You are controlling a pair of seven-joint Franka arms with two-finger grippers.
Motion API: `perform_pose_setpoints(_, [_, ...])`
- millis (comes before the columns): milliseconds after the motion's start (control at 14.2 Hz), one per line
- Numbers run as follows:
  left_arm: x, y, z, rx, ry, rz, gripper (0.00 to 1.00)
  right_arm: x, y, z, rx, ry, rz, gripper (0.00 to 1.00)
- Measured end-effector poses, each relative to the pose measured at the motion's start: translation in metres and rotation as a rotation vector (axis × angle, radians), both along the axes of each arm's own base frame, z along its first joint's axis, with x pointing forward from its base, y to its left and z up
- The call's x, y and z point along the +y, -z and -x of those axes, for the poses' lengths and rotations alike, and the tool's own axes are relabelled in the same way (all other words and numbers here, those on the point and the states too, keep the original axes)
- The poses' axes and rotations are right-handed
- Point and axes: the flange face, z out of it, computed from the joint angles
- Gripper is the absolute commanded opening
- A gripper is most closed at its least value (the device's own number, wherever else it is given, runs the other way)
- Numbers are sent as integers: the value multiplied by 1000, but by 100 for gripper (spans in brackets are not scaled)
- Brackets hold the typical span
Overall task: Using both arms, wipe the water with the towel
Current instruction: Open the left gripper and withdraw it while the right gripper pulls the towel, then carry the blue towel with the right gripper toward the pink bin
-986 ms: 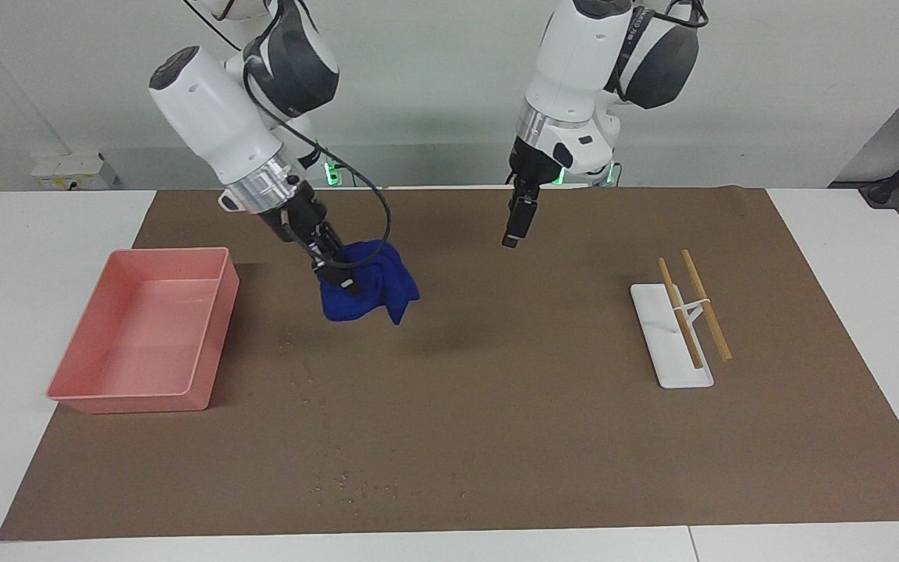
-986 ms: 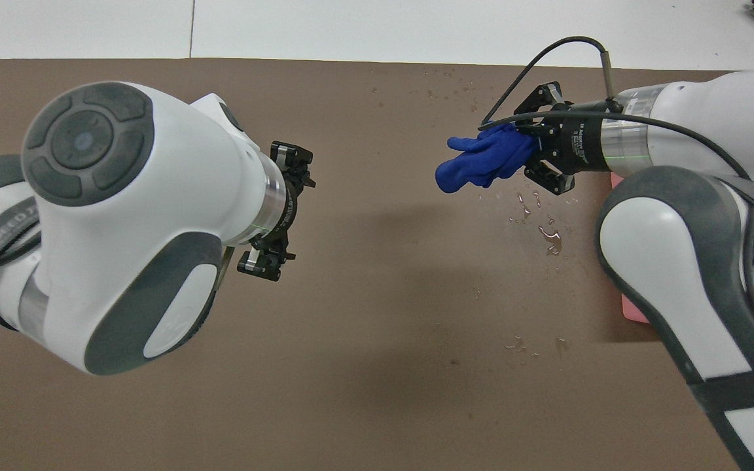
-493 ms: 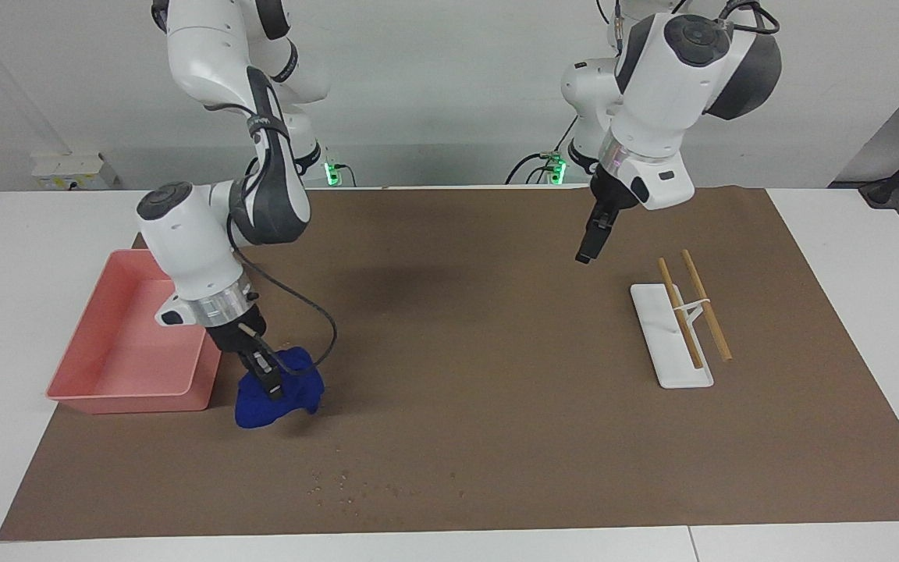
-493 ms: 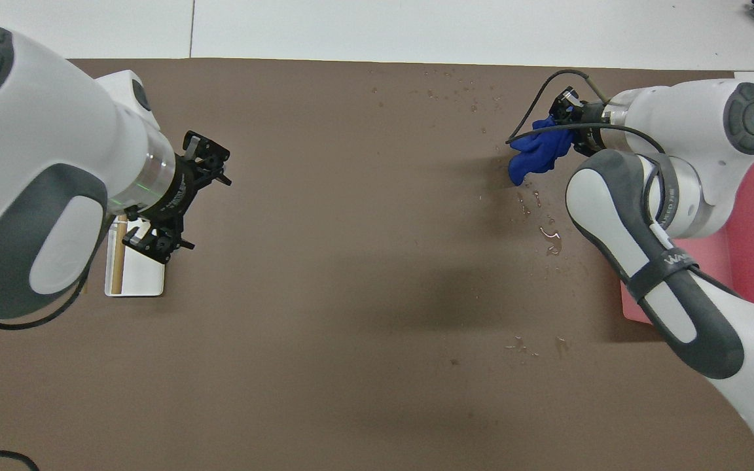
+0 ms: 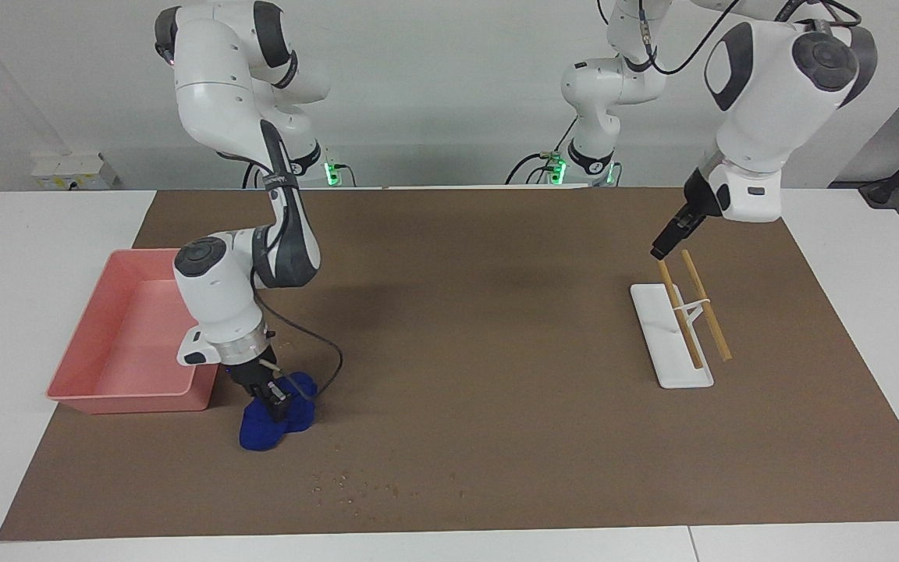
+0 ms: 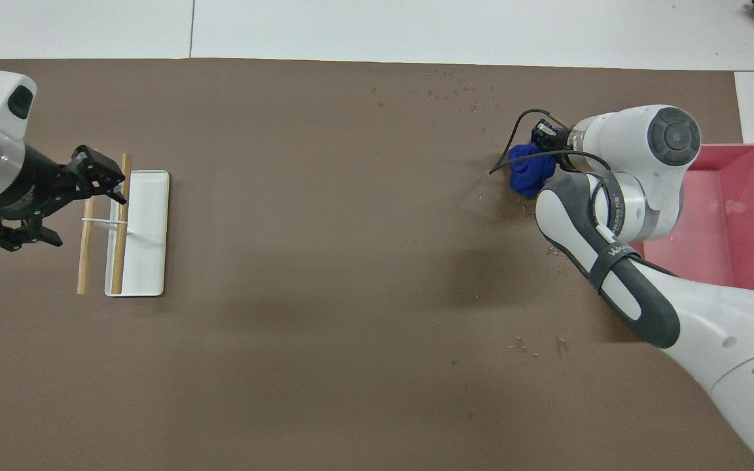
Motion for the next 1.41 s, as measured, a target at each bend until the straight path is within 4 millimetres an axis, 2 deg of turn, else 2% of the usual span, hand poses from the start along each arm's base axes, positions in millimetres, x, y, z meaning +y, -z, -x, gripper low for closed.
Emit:
perform_pose_setpoints(211, [43,-1,3,24,147,24,100,0,10,14,30,-3,4,0])
perform_pose_setpoints(563, [91,-2,7,39,374,11,100,5,10,55,103,-23,13,0])
perform_pose_setpoints(775, [118,-4,10,41,480,19,100,-2,9,84,189,-23,21,0])
perform_pose_setpoints(915, [136,-6,13,35,531,28,100,-14,9,101,225,-20,25,0])
perform_pose_setpoints(1127, [143,-11,13,6,568,24,100,-29,9,124,277,-13,28,0])
perform_pose_setpoints(1408, [129,-14,8,-26,599,11,100,-44,10,157,400,4,27,0])
